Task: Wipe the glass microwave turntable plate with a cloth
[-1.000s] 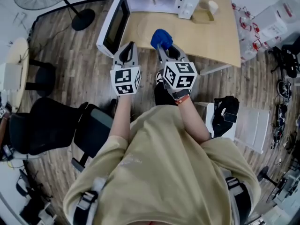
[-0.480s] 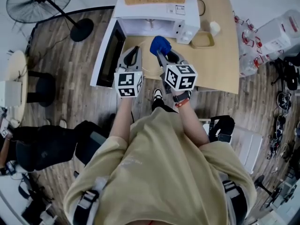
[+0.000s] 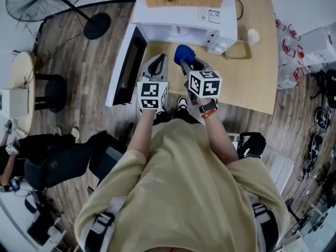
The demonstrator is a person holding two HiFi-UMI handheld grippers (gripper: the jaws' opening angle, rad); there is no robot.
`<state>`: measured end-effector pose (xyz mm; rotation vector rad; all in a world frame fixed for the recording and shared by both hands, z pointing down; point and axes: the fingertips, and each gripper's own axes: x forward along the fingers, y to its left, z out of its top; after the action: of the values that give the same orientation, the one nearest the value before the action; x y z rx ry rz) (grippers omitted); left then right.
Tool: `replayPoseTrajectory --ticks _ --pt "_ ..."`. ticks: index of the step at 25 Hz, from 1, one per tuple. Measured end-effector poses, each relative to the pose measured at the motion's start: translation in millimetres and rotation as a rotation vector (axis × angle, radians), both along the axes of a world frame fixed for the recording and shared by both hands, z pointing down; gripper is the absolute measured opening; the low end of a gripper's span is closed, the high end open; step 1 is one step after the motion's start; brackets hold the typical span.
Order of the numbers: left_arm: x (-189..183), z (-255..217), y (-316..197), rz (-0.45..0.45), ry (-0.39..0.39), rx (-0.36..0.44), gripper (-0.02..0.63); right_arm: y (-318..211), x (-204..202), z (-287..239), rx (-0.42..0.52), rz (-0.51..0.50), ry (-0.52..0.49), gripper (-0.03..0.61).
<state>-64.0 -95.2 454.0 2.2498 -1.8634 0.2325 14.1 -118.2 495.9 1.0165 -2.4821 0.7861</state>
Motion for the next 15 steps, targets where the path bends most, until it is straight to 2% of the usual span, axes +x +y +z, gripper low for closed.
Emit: replayPoseTrajectory --ticks 10,15 --pt "-23.4 29.5 -3.8 0.039 0.03 -0.046 0.034 -12.1 -22.5 66.7 -0.202 0.023 -0.008 0.137" --pt "-31.0 39.8 -3.9 0.058 0.028 -0.072 0.034 -33.9 -41.6 94.2 -0.279 -0.021 0.008 0.137"
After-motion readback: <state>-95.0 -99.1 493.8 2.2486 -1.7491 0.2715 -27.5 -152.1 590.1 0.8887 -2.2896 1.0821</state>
